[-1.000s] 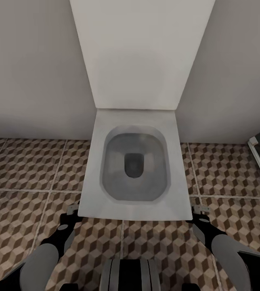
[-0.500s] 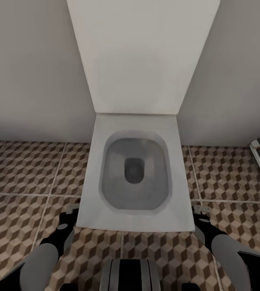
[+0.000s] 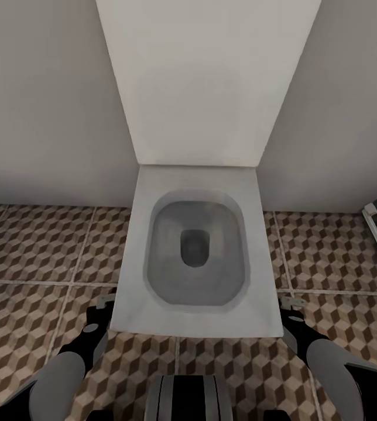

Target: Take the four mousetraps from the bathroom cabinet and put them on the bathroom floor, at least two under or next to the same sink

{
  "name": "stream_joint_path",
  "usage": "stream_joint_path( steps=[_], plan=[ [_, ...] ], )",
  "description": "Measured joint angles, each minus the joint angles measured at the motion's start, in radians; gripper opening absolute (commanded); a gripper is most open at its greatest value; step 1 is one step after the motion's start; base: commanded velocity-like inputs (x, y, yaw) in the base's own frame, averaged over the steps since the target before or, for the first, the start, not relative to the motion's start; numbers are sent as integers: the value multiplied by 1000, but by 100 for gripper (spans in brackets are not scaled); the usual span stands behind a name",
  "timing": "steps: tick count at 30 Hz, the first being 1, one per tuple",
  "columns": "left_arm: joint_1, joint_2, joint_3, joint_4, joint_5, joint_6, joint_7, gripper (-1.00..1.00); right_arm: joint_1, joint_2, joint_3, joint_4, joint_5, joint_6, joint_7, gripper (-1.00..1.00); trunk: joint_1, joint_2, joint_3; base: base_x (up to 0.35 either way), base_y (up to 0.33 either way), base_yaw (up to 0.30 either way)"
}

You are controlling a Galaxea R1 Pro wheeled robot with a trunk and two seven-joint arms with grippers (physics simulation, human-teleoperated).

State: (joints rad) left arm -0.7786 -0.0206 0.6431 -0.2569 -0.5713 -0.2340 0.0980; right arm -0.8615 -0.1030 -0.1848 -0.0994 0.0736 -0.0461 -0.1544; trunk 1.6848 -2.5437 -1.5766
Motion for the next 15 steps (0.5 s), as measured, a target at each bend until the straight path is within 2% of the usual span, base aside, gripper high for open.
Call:
stream_joint_path(
  steps=[5, 15],
  plan=[
    [0, 0, 0, 0, 1, 0, 1, -100, 0, 0, 0, 0, 0, 0, 0, -100, 0, 0, 0, 33, -16, 0],
    [0, 0, 0, -1, 1, -3, 1, -100, 0, 0, 0, 0, 0, 0, 0, -100, 0, 0, 0, 75, -80, 0]
  ],
)
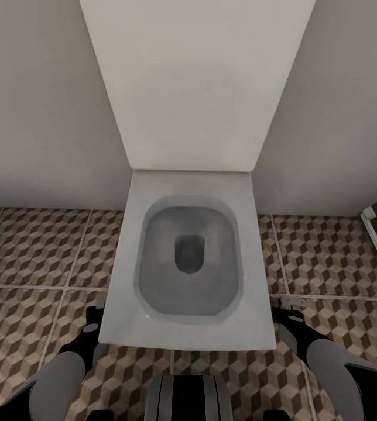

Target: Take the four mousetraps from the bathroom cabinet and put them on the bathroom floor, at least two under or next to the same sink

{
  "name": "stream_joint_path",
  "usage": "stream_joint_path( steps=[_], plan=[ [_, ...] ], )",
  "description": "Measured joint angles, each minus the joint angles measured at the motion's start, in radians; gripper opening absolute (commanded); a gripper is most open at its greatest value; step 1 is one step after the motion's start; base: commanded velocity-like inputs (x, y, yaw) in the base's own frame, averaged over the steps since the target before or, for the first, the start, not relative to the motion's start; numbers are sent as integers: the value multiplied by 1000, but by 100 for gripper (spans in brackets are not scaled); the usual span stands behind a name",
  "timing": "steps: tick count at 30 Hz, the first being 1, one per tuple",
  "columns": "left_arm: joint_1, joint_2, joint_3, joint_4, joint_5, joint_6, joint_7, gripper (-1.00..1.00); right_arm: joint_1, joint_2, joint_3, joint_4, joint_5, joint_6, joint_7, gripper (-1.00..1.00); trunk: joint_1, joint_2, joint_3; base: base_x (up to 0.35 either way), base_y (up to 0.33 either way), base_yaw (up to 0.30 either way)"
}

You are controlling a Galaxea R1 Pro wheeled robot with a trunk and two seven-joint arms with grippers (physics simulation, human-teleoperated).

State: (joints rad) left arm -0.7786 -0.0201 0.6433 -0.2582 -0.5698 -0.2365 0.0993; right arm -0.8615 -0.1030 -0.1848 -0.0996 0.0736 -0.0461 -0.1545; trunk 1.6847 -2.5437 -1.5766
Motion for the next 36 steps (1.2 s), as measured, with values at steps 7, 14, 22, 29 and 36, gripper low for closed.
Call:
stream_joint_path(
  steps=[7, 14, 22, 29, 36],
  plan=[
    [0, -2, 0, 0, 0, -1, 0, -100, 0, 0, 0, 0, 0, 0, 0, -100, 0, 0, 0, 8, -9, 0],
    [0, -3, 0, 0, 0, -1, 0, -100, 0, 0, 0, 0, 0, 0, 0, -100, 0, 0, 0, 1, -1, 0],
    [0, -1, -1, 0, -1, 0, 0, -100, 0, 0, 0, 0, 0, 0, 0, -100, 0, 0, 0, 5, 1, 0],
    [0, 2, -1, 0, -1, 1, 0, -100, 0, 0, 0, 0, 0, 0, 0, -100, 0, 0, 0, 179, 107, 0],
    [0, 2, -1, 0, -1, 1, 0, -100, 0, 0, 0, 0, 0, 0, 0, -100, 0, 0, 0, 69, 44, 0]
  ],
)
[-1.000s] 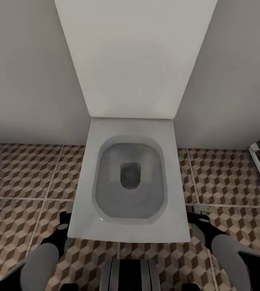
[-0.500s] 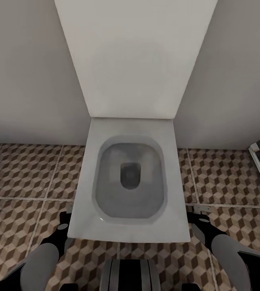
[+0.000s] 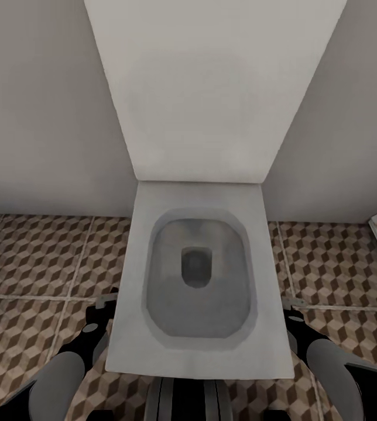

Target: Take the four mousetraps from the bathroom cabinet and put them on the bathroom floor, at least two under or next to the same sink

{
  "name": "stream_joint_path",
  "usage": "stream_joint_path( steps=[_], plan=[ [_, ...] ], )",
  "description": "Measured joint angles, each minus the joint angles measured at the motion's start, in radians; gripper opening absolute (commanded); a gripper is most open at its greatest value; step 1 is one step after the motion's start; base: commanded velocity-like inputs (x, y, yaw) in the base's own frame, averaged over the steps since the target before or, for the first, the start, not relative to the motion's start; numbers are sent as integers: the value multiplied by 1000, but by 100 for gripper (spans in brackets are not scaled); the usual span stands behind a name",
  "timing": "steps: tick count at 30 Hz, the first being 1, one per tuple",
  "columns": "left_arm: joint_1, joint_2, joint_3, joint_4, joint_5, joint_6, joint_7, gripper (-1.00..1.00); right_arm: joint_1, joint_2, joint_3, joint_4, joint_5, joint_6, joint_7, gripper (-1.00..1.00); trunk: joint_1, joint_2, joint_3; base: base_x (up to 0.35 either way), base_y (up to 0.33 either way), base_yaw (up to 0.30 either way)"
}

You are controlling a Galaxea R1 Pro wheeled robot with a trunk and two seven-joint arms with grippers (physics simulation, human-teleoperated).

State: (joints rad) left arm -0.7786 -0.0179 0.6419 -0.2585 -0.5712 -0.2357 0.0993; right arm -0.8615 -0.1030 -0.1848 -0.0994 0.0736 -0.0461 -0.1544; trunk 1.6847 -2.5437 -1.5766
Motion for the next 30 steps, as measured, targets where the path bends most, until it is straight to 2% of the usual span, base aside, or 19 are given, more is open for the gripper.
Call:
stream_joint_path(
  steps=[15, 30],
  plan=[
    [0, -3, 0, 0, 0, 0, 0, -100, 0, 0, 1, 0, 0, 0, 0, -100, 0, 0, 0, 4, 2, 0],
    [0, -1, 0, 0, 1, -1, 0, -100, 0, 0, 1, 0, 0, 0, 0, -100, 0, 0, 0, 0, -86, 0]
  ],
)
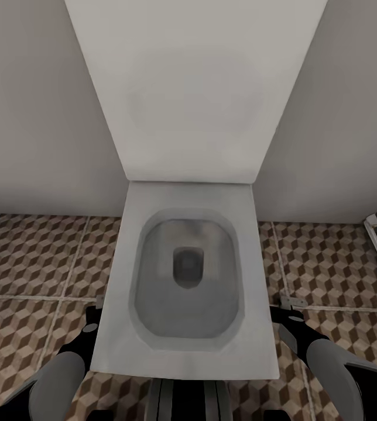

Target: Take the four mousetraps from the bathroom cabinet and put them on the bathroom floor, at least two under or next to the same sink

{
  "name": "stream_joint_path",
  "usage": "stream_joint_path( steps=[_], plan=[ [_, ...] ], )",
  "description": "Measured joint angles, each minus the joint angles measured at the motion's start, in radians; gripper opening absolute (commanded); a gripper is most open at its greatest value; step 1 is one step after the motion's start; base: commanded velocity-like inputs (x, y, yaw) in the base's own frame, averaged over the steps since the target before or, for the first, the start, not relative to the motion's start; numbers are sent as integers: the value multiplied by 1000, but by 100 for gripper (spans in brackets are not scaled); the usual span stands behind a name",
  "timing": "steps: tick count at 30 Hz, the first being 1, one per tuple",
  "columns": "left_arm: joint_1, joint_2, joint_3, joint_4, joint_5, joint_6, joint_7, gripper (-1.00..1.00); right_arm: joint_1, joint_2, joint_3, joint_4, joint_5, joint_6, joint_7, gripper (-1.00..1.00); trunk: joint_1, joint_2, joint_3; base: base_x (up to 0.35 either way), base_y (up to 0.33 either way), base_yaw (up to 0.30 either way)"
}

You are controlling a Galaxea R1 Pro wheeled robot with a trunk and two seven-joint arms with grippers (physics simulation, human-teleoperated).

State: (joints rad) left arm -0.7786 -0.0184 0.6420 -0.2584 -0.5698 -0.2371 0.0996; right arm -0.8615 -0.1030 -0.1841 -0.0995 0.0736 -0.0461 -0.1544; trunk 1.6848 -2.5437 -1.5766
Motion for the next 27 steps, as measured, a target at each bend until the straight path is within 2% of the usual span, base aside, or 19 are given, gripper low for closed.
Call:
stream_joint_path(
  steps=[17, 27],
  plan=[
    [0, 5, 0, 1, -1, 6, -8, -100, 0, 4, 1, -1, 2, -5, 16, -100, 0, 0, 0, 0, -2, 0],
    [0, 49, 2, 0, 1, 15, -11, -100, 0, 9, 6, -13, 8, -15, 25, -100, 0, 0, 0, 0, 0, 0]
  ],
)
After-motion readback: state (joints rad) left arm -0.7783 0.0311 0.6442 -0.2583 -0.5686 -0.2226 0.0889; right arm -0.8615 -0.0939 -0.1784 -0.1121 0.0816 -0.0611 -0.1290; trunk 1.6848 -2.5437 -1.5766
